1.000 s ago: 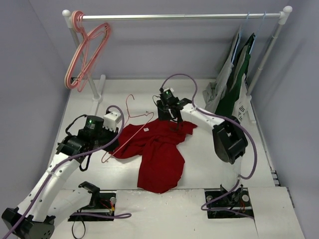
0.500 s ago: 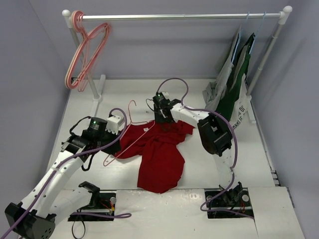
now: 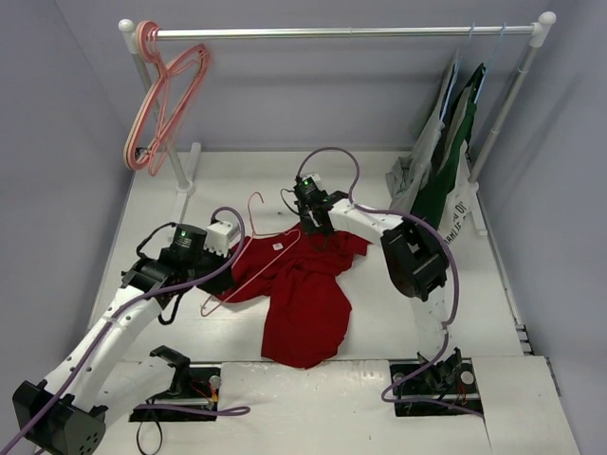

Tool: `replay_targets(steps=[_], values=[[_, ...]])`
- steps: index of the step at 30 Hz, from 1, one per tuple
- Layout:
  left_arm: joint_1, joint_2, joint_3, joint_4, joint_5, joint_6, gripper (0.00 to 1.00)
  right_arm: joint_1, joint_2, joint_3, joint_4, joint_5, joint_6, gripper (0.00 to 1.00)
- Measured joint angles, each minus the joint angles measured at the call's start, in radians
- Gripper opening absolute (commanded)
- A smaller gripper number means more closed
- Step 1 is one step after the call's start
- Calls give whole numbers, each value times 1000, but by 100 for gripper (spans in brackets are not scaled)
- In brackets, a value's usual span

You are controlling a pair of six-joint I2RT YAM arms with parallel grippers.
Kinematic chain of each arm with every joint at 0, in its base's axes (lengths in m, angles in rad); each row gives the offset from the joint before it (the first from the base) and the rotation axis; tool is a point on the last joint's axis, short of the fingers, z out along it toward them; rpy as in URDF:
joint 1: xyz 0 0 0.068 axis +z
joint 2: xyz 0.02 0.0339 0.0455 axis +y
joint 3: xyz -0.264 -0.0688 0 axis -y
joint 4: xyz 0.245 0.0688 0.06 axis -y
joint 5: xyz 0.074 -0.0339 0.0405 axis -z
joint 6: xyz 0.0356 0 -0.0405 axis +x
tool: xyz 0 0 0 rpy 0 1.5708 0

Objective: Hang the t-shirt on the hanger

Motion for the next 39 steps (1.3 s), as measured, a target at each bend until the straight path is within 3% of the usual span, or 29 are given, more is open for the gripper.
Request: replay_targets(steps=[2,4,7,17,29,39], values=[[0,7,-2,5,-1,0,0,0,-30,-17,5,-10,-26,1],[0,18,-2,10,-5,0,0,0,-51,-17,7,-15,-38,21],[0,32,-2,13,-16,-2,0,0,-63,-3,7,-18,-45,32],[0,27,2,-14,-93,-13,0,6,-8,103,-23,4,-11,33],[0,14,5,-39,-122,-28,0,6,66,110,-61,28,24,32],[0,14,5,-39,-121,-31,0,26,68,117,-80,51,43,45]])
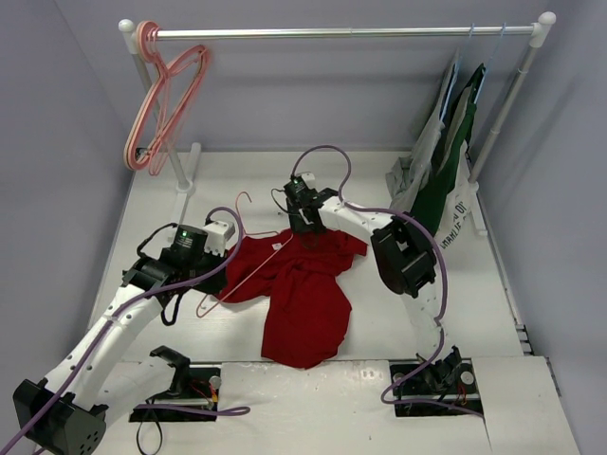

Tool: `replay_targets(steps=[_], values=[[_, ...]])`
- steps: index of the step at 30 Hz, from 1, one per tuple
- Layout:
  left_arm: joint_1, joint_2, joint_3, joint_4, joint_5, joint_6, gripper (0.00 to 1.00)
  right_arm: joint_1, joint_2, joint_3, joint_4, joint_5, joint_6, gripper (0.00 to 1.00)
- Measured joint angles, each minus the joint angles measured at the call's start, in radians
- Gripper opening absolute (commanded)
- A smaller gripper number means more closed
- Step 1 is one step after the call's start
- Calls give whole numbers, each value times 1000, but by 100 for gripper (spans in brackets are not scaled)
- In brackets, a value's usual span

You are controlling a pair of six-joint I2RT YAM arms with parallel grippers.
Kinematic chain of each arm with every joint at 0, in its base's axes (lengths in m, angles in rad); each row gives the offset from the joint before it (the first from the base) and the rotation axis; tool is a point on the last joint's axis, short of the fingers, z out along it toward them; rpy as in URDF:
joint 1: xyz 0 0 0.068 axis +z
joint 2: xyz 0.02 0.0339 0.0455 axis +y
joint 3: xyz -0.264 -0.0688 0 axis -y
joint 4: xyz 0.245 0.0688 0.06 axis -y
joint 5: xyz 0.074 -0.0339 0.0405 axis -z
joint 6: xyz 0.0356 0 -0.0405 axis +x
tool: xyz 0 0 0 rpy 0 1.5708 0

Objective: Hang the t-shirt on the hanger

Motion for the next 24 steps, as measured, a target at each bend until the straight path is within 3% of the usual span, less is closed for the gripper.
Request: replay_targets(steps=[8,18,21,24], values=[[0,0,0,0,8,-7,0,15,21,18,-23,48,26,38],[0,-2,0,0,10,-15,0,13,29,21,-35,89,23,6],[0,-4,0,4,16,-15,0,13,27,13,-17,88,-13,1],[0,-7,0,16,30,-15,0,13,2,-27,11,75,-62,1]])
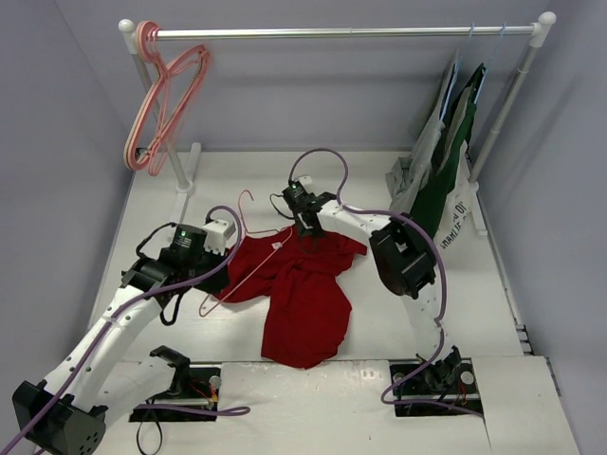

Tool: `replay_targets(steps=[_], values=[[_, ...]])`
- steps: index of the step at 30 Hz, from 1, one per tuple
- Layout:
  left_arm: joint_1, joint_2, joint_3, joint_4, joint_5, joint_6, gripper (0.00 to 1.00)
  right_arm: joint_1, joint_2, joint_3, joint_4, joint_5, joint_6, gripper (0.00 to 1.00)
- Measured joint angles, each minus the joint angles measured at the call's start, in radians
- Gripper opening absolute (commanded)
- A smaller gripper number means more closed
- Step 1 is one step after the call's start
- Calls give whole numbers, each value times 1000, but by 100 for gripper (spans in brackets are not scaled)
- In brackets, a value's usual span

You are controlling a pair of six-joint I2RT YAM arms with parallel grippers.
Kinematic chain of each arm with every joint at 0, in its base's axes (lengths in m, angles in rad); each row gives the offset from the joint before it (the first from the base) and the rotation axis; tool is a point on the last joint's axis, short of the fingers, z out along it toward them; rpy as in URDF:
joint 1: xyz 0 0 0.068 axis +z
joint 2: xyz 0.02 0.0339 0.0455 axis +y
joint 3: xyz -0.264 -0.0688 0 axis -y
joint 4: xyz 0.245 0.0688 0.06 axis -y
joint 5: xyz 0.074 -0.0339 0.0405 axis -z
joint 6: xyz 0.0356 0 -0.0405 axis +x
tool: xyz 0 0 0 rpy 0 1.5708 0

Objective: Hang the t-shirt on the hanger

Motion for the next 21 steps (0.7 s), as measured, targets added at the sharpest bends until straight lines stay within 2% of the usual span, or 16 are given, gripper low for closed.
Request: replay_targets(steps=[10,21], values=[[0,-2,-1,100,110,1,0,-1,-158,-48,39,-71,-151,2],[0,1,-25,190,184,5,0,-1,-249,-105,66,-162,-297,0]])
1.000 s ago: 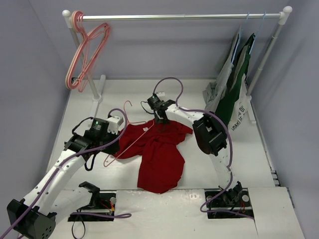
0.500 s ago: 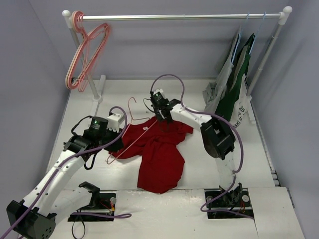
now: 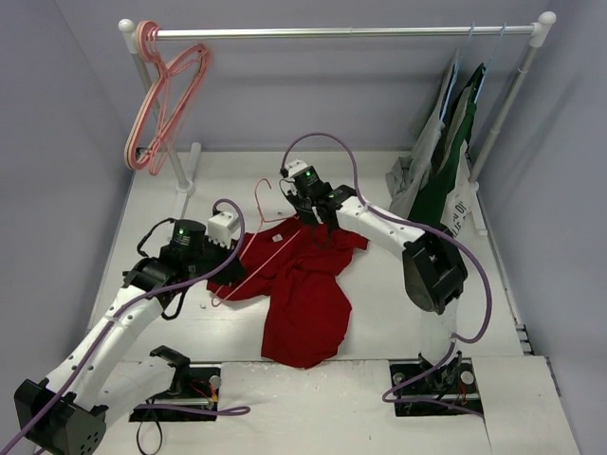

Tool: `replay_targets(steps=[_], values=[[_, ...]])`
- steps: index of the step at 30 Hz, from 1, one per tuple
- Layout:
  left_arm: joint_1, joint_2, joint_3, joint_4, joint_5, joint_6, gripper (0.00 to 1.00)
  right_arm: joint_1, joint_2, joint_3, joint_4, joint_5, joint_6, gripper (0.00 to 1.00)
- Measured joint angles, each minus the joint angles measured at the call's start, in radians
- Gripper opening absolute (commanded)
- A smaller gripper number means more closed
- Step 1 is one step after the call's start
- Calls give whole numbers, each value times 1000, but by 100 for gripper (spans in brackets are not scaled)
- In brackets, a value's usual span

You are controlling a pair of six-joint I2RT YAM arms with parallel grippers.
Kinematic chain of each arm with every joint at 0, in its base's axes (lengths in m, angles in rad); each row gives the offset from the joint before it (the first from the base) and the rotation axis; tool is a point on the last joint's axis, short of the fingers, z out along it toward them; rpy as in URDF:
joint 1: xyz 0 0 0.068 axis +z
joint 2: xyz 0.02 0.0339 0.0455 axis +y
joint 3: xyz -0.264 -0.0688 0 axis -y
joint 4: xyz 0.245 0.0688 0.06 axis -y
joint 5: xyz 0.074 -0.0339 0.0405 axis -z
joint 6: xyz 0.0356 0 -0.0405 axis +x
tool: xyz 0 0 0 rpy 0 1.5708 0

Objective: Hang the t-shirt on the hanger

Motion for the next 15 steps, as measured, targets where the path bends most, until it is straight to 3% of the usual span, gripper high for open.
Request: replay_targets(steps=[15], values=[[0,42,0,333,21,-46,0,-11,-252,111,-43,-135,-188,0]])
